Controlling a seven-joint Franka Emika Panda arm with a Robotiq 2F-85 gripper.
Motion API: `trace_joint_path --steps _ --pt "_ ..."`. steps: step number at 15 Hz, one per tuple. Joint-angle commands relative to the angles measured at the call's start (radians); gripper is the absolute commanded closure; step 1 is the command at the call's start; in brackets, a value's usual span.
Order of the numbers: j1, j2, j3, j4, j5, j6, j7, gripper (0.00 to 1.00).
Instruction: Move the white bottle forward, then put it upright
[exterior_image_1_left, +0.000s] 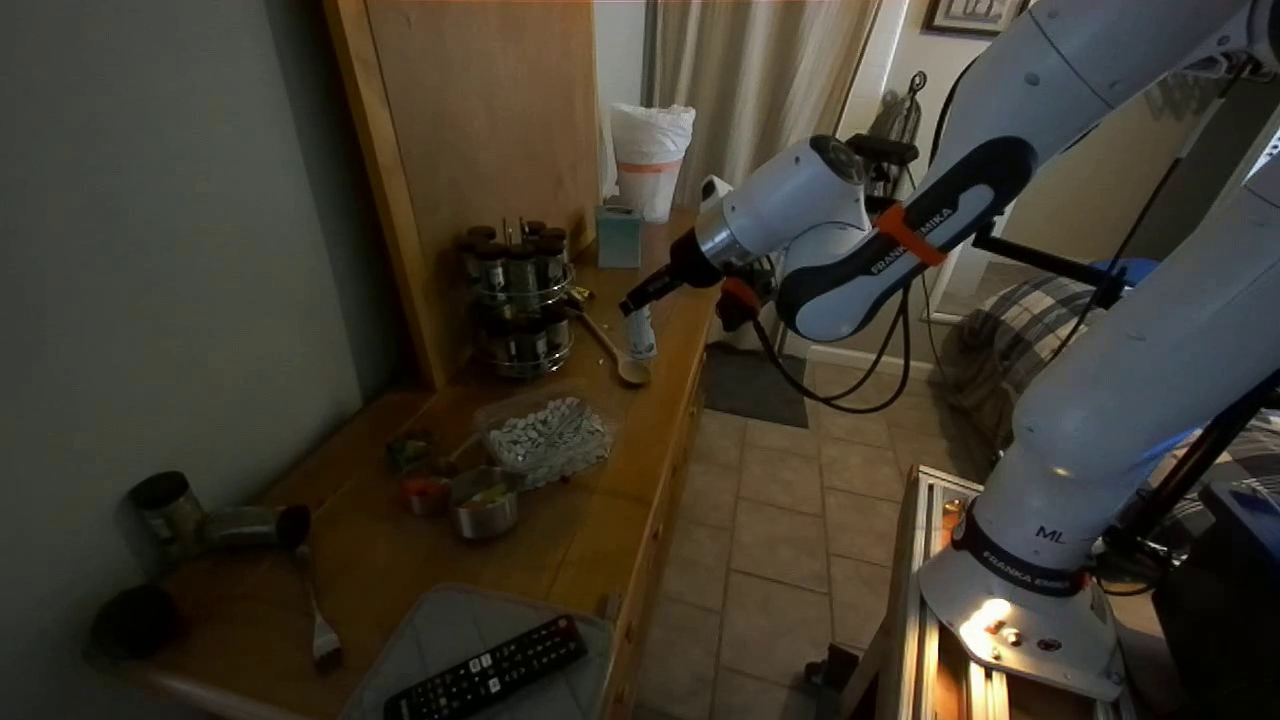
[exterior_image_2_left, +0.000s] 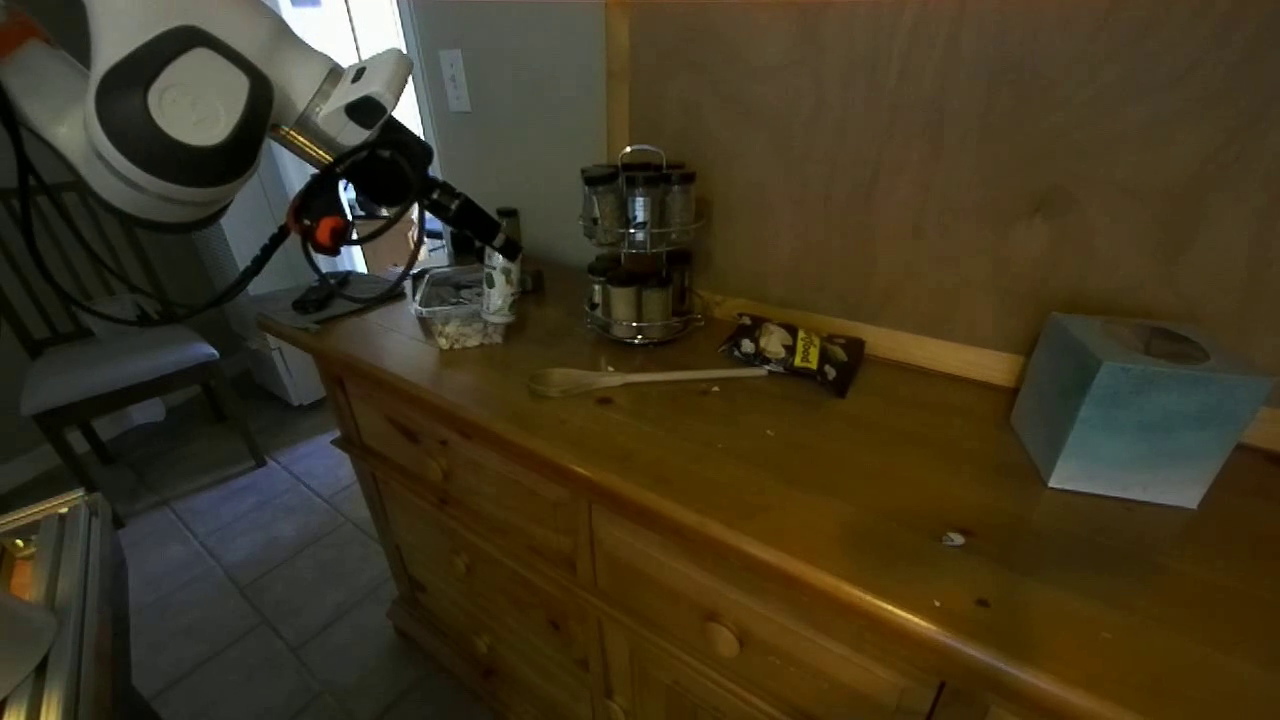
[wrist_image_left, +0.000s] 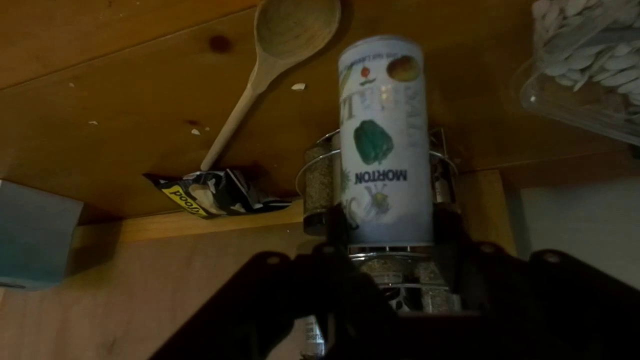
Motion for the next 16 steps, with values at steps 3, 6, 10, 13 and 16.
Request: trace_joint_path --steps 3,6,10,13,16 --pt "-0.185 0.081 0.183 -0.006 0.036 0.175 -0.095 0.8" --pt "-0.24 0.145 0.26 0.004 0.081 0.222 -0.188 0.8" --pt "-0.289 0.222 0.331 0.01 0.205 0.256 -0.377 0.8" --pt "-0.269 0.206 0.313 0.001 0.182 0.233 -0.338 0.55" --pt "-0.27 0.243 0.314 0.008 0.187 0.251 -0.358 0.55"
